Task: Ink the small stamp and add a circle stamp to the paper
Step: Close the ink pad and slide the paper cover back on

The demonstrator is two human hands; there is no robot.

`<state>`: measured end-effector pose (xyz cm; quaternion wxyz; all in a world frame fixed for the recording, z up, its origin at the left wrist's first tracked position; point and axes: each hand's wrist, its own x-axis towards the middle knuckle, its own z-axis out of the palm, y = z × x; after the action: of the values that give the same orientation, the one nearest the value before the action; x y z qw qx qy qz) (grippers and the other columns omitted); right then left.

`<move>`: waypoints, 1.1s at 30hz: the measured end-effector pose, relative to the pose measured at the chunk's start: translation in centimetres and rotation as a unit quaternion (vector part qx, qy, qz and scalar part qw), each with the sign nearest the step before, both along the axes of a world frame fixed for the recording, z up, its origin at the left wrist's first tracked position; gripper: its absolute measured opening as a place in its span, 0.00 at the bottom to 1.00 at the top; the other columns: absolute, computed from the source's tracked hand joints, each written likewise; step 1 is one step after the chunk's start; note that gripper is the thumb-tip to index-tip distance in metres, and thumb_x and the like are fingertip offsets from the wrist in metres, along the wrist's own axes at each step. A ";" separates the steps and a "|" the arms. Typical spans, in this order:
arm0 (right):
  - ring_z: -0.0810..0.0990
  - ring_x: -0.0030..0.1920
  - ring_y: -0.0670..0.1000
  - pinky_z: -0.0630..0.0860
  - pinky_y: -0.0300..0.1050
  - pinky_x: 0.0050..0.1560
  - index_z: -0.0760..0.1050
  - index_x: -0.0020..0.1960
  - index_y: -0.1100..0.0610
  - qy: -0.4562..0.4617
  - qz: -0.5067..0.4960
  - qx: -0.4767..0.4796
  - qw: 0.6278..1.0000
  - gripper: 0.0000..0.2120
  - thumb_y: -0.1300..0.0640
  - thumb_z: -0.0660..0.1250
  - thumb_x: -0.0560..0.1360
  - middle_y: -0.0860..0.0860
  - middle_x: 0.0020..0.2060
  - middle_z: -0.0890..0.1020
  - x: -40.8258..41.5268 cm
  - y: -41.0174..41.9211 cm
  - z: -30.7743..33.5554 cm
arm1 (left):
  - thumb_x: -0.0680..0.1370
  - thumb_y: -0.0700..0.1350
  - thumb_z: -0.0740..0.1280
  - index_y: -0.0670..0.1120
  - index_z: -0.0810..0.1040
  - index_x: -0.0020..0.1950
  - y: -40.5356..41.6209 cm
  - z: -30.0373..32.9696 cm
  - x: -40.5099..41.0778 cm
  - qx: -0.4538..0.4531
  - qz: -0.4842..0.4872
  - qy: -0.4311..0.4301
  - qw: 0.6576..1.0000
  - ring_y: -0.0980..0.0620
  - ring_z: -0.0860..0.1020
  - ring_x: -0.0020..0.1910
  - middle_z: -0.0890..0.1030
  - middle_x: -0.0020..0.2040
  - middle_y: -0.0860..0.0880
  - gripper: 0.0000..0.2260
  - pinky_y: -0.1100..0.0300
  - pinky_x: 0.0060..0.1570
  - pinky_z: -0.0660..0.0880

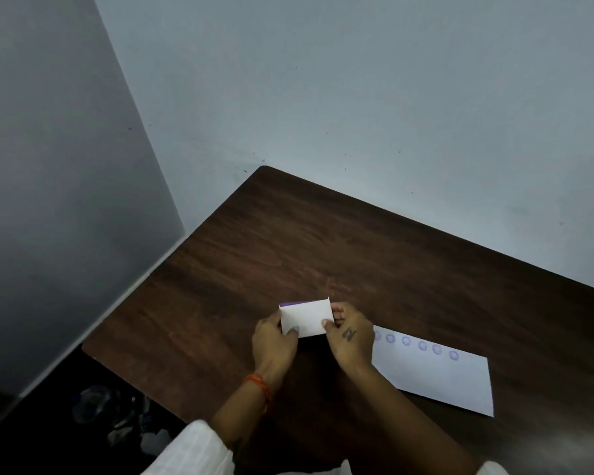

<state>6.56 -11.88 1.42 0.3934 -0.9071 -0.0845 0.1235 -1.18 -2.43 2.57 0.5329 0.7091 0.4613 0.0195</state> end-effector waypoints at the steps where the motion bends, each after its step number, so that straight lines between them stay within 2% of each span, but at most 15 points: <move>1: 0.81 0.54 0.53 0.77 0.45 0.55 0.77 0.58 0.57 -0.001 0.006 -0.010 1.000 0.14 0.61 0.69 0.72 0.55 0.55 0.83 0.1 -0.1 -0.1 | 0.75 0.40 0.67 0.43 0.69 0.69 -0.2 -0.2 0.1 0.002 -0.005 -0.001 1.000 0.43 0.71 0.67 0.73 0.68 0.42 0.22 0.46 0.69 0.68; 5: 0.78 0.58 0.54 0.76 0.46 0.60 0.75 0.63 0.56 0.008 0.023 -0.049 0.998 0.17 0.58 0.67 0.74 0.54 0.60 0.80 0.1 -0.2 -0.6 | 0.75 0.39 0.66 0.44 0.70 0.68 -0.5 -0.9 0.6 0.020 -0.016 0.013 1.000 0.43 0.71 0.66 0.75 0.66 0.42 0.21 0.45 0.68 0.68; 8: 0.78 0.59 0.54 0.75 0.46 0.61 0.74 0.64 0.56 0.024 0.027 -0.059 0.998 0.18 0.57 0.66 0.75 0.54 0.61 0.79 0.1 -0.2 -0.9 | 0.75 0.39 0.66 0.44 0.69 0.69 -0.7 -1.2 0.9 0.020 -0.009 0.030 0.999 0.42 0.69 0.68 0.72 0.67 0.41 0.22 0.45 0.70 0.66; 20: 0.77 0.60 0.54 0.76 0.48 0.61 0.72 0.65 0.55 0.037 0.049 -0.090 0.994 0.18 0.56 0.65 0.75 0.55 0.61 0.78 0.3 0.3 -1.4 | 0.75 0.40 0.66 0.45 0.68 0.70 -0.6 -1.9 1.3 0.030 0.005 0.062 0.998 0.41 0.66 0.69 0.72 0.68 0.41 0.23 0.46 0.70 0.65; 26: 0.77 0.58 0.55 0.76 0.47 0.60 0.73 0.64 0.56 0.042 0.052 -0.090 0.994 0.17 0.57 0.65 0.75 0.56 0.60 0.78 0.7 0.3 -1.7 | 0.75 0.38 0.66 0.45 0.70 0.68 -0.4 -2.2 1.3 0.031 0.005 0.051 0.998 0.42 0.68 0.68 0.73 0.66 0.41 0.21 0.47 0.70 0.66; 30: 0.78 0.58 0.55 0.76 0.46 0.59 0.74 0.63 0.56 0.047 0.055 -0.098 0.993 0.17 0.57 0.66 0.74 0.56 0.59 0.79 1.0 0.4 -2.0 | 0.76 0.39 0.65 0.44 0.72 0.66 -0.1 -2.4 1.3 0.037 0.022 0.051 0.998 0.42 0.72 0.64 0.72 0.66 0.41 0.18 0.48 0.66 0.69; 33: 0.78 0.57 0.55 0.76 0.46 0.59 0.74 0.63 0.56 0.046 0.056 -0.108 0.992 0.18 0.56 0.67 0.74 0.56 0.58 0.79 1.1 0.5 -2.2 | 0.76 0.40 0.65 0.43 0.75 0.64 0.5 -2.6 1.4 0.045 0.030 0.043 0.998 0.42 0.75 0.61 0.76 0.63 0.41 0.15 0.49 0.64 0.72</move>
<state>7.69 -11.39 -0.80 0.2892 -0.9314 -0.1038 0.1950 0.22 -1.96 0.00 0.4792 0.7184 0.5036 0.0256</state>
